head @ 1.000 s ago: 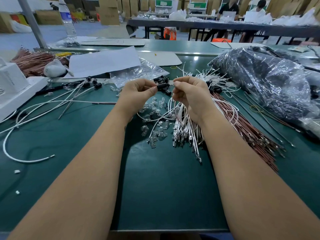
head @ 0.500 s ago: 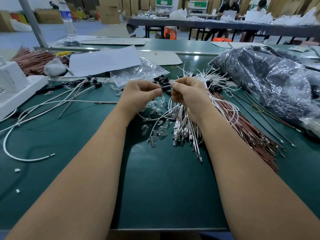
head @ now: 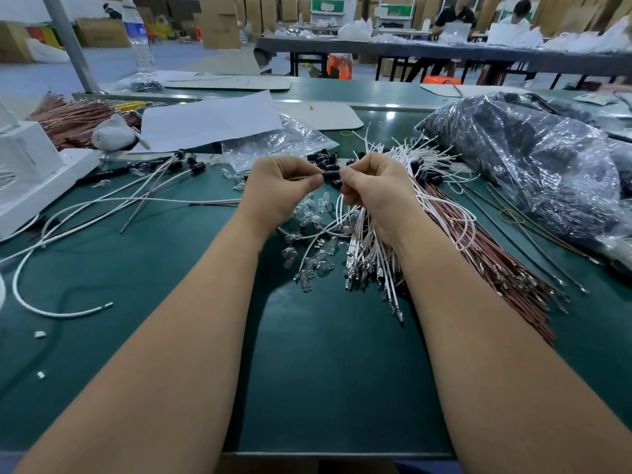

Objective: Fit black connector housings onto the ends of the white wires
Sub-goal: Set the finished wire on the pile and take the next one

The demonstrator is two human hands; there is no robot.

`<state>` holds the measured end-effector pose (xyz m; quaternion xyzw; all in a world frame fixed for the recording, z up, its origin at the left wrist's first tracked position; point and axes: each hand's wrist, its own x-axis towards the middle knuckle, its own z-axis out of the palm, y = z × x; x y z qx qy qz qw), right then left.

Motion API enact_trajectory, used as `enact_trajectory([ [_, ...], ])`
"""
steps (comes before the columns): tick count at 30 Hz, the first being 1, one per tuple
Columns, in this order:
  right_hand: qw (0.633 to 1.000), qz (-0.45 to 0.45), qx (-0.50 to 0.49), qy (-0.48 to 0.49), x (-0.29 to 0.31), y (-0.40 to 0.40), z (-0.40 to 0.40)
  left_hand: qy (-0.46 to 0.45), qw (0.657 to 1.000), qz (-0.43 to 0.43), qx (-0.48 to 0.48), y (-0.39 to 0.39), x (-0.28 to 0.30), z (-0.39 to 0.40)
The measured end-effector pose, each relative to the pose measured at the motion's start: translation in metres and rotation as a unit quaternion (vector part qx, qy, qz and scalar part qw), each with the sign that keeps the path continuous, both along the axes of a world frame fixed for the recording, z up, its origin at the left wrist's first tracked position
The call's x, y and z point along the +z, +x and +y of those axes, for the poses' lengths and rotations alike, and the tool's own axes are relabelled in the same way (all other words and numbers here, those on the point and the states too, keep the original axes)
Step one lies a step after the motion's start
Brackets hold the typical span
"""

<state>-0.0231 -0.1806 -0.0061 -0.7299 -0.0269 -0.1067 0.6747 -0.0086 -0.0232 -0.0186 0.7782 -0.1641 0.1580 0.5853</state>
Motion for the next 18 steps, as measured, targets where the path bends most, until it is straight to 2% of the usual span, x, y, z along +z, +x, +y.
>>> enact_trajectory([
  [4, 1.000, 0.001, -0.003, 0.007, -0.0016, 0.0023, -0.0001, 0.005, 1.000, -0.005, 0.000, -0.0023, 0.0006, 0.0001],
  [13, 0.996, -0.042, 0.083, 0.020, -0.0063, 0.0011, -0.0051, -0.014, 0.999, 0.023, -0.030, -0.0022, 0.0001, 0.0019],
  [18, 0.990, -0.041, 0.121, 0.065, -0.0047, -0.0012, -0.0046, -0.046, 0.997, 0.034, -0.057, -0.0017, -0.0002, 0.0038],
])
